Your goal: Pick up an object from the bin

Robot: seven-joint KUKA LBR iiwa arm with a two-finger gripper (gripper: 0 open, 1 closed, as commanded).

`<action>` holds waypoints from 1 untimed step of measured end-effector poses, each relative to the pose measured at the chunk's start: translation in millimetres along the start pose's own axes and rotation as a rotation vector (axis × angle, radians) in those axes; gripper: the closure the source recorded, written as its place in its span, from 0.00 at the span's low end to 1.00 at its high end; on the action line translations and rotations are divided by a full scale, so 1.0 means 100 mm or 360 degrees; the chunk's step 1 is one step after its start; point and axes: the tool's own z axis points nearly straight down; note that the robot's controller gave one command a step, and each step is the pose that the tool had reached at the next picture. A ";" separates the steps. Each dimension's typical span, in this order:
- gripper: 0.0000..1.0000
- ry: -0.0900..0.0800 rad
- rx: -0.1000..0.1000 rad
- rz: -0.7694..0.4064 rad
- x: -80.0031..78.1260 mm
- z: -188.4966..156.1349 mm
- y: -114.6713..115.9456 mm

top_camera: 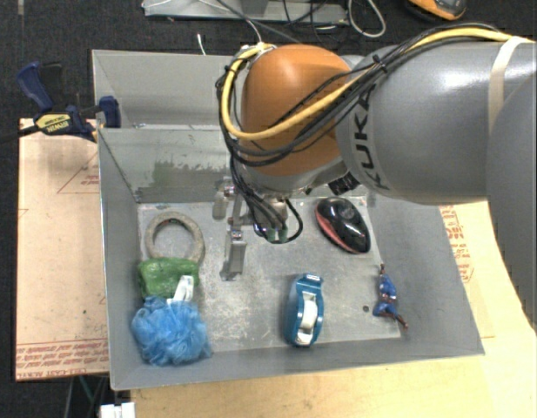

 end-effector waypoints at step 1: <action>0.00 -0.0005 -0.0003 0.0031 0.15 1.25 0.48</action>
Offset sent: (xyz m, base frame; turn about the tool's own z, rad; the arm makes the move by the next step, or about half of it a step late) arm -0.0193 0.0654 -0.0748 -0.0749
